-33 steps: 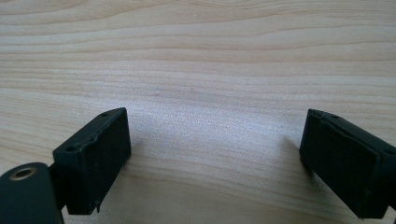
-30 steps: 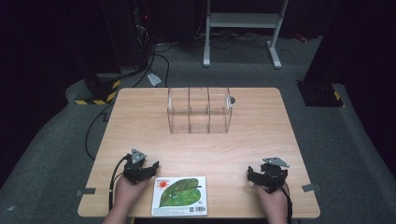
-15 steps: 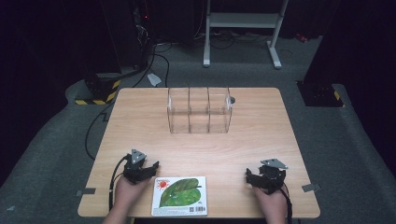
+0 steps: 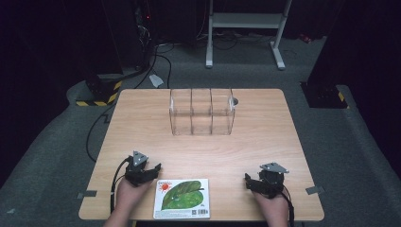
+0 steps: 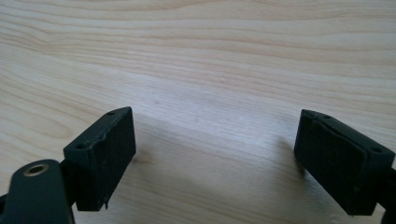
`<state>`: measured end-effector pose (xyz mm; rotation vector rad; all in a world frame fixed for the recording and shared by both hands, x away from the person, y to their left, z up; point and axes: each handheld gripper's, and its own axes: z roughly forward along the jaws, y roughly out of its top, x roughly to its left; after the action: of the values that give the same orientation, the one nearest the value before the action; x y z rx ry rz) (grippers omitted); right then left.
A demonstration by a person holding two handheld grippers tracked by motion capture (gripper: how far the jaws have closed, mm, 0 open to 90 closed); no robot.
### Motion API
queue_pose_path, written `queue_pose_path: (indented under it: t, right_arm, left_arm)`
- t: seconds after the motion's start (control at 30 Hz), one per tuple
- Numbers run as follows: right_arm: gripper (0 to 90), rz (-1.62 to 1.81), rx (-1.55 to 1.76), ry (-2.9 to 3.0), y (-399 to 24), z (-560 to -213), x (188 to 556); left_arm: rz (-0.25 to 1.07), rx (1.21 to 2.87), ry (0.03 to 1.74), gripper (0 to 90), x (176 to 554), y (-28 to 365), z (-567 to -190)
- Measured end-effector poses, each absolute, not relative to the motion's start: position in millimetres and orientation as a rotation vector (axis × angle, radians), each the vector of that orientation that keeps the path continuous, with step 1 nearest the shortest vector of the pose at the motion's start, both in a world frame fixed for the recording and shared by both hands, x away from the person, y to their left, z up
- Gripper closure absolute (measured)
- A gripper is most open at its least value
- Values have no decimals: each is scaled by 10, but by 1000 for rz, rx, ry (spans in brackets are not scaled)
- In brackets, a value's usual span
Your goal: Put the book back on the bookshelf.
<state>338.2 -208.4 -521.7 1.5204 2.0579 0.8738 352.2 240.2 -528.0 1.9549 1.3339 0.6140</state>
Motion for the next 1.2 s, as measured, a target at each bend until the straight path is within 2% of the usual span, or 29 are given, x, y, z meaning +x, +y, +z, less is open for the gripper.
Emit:
queue_pose_path:
  t: [0.43,0.9,1.0,1.2]
  right_arm:
    - [146,1008,1371,2127,-1685,-5041,3177]
    - [183,1108,1278,2233,-1220,-5051,2993]
    - [244,1119,1242,2257,-1141,-5056,2958]
    - [268,1172,1274,2295,-1044,-5057,2915]
  left_arm:
    - [625,1952,1344,331,3506,2408,-5279]
    - [679,1934,1333,340,3440,2385,-5158]
    - [639,1911,1320,340,3406,2376,-5091]
    - [557,1931,1331,327,3339,2340,-5019]
